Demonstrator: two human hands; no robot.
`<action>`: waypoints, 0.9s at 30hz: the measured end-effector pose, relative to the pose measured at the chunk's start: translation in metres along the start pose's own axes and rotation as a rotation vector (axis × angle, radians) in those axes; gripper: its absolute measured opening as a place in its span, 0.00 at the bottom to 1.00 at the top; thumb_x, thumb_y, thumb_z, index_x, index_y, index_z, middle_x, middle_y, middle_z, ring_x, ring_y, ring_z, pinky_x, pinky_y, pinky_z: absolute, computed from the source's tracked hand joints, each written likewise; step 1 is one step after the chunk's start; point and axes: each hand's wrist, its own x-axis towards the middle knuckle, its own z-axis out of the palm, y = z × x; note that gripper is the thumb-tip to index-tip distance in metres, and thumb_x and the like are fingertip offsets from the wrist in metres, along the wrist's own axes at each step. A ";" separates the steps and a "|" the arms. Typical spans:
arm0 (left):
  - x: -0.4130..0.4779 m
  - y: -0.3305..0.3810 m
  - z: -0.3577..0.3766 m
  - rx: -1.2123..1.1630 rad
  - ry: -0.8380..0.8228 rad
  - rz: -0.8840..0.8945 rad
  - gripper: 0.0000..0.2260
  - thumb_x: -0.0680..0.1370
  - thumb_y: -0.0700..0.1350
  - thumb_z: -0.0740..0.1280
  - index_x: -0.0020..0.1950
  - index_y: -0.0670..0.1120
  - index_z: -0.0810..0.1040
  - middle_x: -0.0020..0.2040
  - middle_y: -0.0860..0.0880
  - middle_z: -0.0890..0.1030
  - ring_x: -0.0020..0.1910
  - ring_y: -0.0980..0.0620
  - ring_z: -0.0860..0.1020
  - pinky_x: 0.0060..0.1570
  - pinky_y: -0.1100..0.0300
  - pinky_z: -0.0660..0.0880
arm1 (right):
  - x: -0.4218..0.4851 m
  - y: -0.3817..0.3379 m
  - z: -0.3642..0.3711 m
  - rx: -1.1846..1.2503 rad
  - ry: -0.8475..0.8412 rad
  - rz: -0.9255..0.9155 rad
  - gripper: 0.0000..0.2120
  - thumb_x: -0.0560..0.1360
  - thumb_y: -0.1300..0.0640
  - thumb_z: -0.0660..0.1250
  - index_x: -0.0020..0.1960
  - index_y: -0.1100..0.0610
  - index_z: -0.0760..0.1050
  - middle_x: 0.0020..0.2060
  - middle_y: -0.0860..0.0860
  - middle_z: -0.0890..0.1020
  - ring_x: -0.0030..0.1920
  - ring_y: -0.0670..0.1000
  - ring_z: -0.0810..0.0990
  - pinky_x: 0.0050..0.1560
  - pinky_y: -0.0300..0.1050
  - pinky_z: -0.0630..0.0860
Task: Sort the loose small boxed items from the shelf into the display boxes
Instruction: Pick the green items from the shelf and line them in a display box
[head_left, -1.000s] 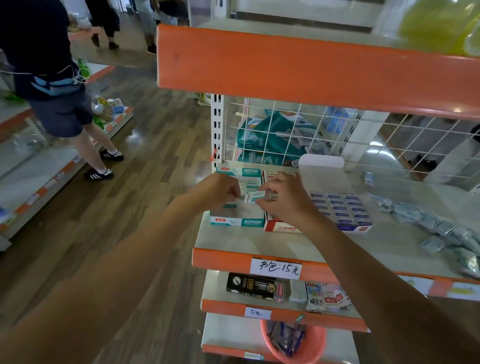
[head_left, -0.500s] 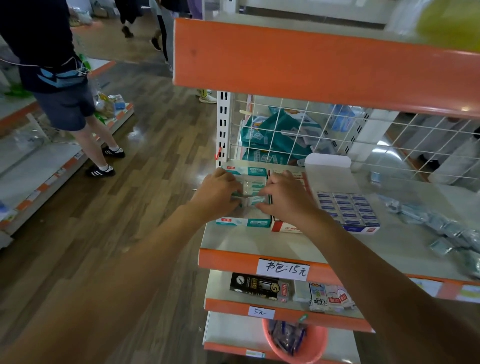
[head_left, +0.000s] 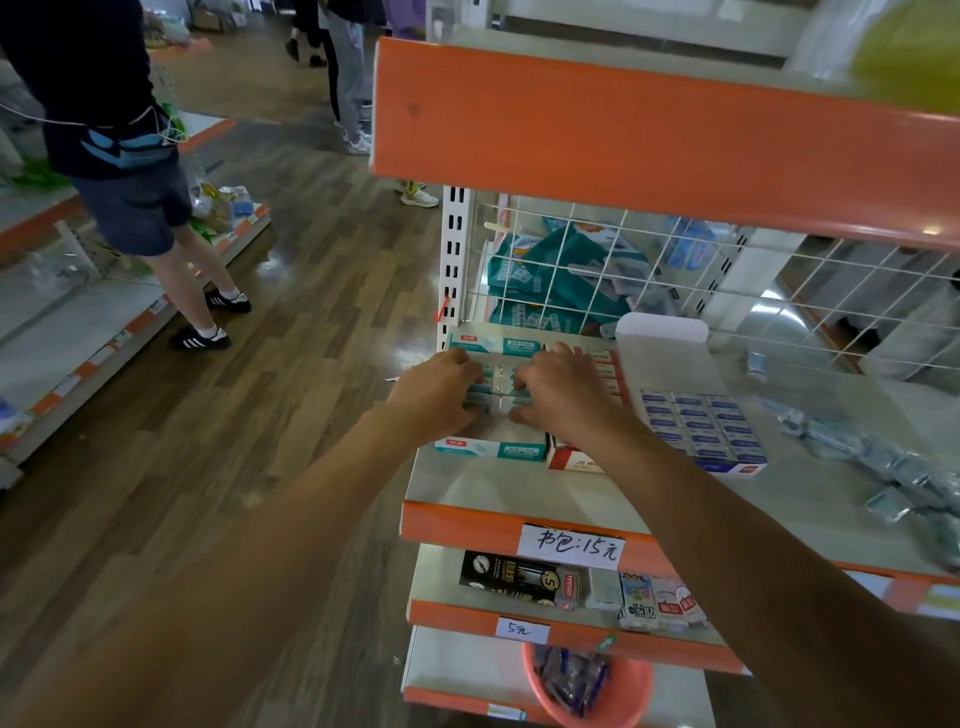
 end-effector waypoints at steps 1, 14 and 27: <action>0.001 0.001 0.001 0.010 -0.003 -0.007 0.16 0.76 0.50 0.67 0.62 0.46 0.76 0.60 0.47 0.74 0.56 0.48 0.76 0.52 0.54 0.78 | 0.001 0.000 0.001 0.014 0.007 0.011 0.19 0.74 0.43 0.69 0.60 0.50 0.76 0.53 0.51 0.79 0.53 0.53 0.72 0.57 0.52 0.70; 0.003 0.005 0.010 0.054 0.019 -0.020 0.08 0.79 0.47 0.63 0.52 0.45 0.80 0.52 0.47 0.79 0.51 0.50 0.75 0.48 0.52 0.79 | 0.011 -0.004 0.003 -0.027 -0.051 0.085 0.15 0.74 0.45 0.69 0.55 0.52 0.77 0.49 0.52 0.81 0.50 0.55 0.77 0.59 0.52 0.70; 0.012 0.083 -0.019 0.251 0.131 0.029 0.17 0.81 0.54 0.58 0.66 0.48 0.71 0.64 0.47 0.73 0.65 0.47 0.68 0.62 0.51 0.69 | -0.045 0.047 0.001 0.155 0.227 0.116 0.18 0.78 0.43 0.62 0.64 0.50 0.73 0.60 0.50 0.78 0.58 0.54 0.76 0.56 0.51 0.75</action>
